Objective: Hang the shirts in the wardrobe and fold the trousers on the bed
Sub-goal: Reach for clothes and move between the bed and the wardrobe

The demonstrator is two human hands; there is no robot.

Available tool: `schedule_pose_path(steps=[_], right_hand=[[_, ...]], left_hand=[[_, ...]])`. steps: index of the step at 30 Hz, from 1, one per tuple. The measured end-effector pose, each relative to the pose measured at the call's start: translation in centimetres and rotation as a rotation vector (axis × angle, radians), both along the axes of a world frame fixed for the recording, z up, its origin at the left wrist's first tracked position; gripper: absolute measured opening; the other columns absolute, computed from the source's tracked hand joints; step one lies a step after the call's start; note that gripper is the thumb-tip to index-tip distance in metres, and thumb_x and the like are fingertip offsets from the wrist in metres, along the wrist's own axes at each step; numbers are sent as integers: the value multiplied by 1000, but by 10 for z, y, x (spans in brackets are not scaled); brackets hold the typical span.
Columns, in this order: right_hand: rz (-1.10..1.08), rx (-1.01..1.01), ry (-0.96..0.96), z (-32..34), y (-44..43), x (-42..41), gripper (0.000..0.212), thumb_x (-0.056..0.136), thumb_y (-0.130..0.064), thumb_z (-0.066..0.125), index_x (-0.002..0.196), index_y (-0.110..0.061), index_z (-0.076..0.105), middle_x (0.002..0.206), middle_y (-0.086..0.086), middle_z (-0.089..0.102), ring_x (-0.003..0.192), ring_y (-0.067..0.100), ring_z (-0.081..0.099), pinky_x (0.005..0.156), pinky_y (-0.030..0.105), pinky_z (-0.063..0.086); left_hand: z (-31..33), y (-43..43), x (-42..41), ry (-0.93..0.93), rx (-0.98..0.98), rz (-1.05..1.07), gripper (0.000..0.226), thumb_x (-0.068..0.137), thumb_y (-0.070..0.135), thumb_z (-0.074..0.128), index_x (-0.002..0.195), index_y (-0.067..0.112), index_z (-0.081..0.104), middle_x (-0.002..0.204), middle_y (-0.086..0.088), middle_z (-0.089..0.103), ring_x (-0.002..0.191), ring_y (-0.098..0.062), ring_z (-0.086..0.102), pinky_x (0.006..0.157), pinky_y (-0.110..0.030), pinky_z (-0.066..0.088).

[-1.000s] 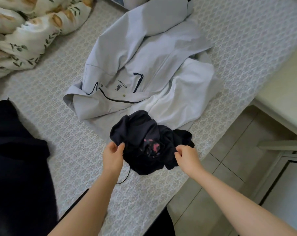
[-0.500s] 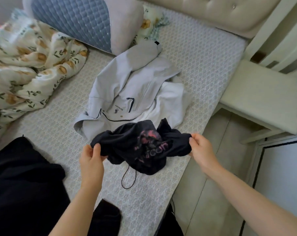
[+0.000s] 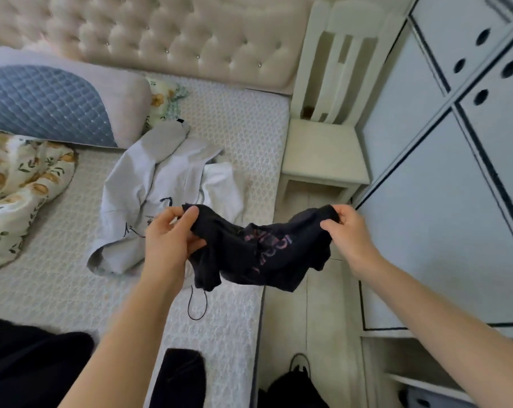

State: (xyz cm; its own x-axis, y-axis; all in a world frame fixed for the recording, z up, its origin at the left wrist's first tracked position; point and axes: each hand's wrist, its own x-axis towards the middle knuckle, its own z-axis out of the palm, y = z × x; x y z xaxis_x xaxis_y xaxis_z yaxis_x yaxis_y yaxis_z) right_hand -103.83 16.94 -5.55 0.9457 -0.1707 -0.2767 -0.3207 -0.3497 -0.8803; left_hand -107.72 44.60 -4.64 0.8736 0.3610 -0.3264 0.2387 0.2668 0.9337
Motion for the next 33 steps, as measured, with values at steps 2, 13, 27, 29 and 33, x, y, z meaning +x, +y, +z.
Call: schedule_pose_path(steps=[2,13,27,29,33], right_hand=[[-1,-29,-3,15,-15,-14,21,91,-2,52,104,-17,60,102,0,64,93,11,61,75,25,50],[-86,-19,175,25,-107,-94,35,91,-4,49,123,-13,60,119,4,63,110,17,60,92,36,52],[112,-300,-143,86,-133,-165,37,80,-57,59,107,-33,54,105,-12,51,91,1,54,79,24,45],[13,-304,-195,93,-141,-162,10,90,-34,56,83,-27,55,77,-10,55,66,2,52,63,25,42],[-77,-261,-267,109,-165,-161,31,94,-11,45,70,-30,51,61,-10,53,52,-5,49,47,10,34]], left_hand=[[23,-27,-7,-52,-14,-137,11,94,16,66,85,11,61,67,-3,67,64,-17,69,60,-25,58],[126,-175,-21,-215,-139,-408,26,91,9,69,75,11,49,52,1,55,52,-13,65,64,-27,60],[171,-275,-61,-292,-75,-531,26,89,9,72,74,9,50,63,-4,67,64,-22,72,62,-23,58],[175,-276,-61,-306,-75,-536,26,89,10,72,74,10,50,65,-5,68,61,-20,71,62,-23,58],[178,-263,-54,-314,-87,-510,24,90,12,72,78,11,51,79,-14,72,65,-20,72,63,-24,58]])
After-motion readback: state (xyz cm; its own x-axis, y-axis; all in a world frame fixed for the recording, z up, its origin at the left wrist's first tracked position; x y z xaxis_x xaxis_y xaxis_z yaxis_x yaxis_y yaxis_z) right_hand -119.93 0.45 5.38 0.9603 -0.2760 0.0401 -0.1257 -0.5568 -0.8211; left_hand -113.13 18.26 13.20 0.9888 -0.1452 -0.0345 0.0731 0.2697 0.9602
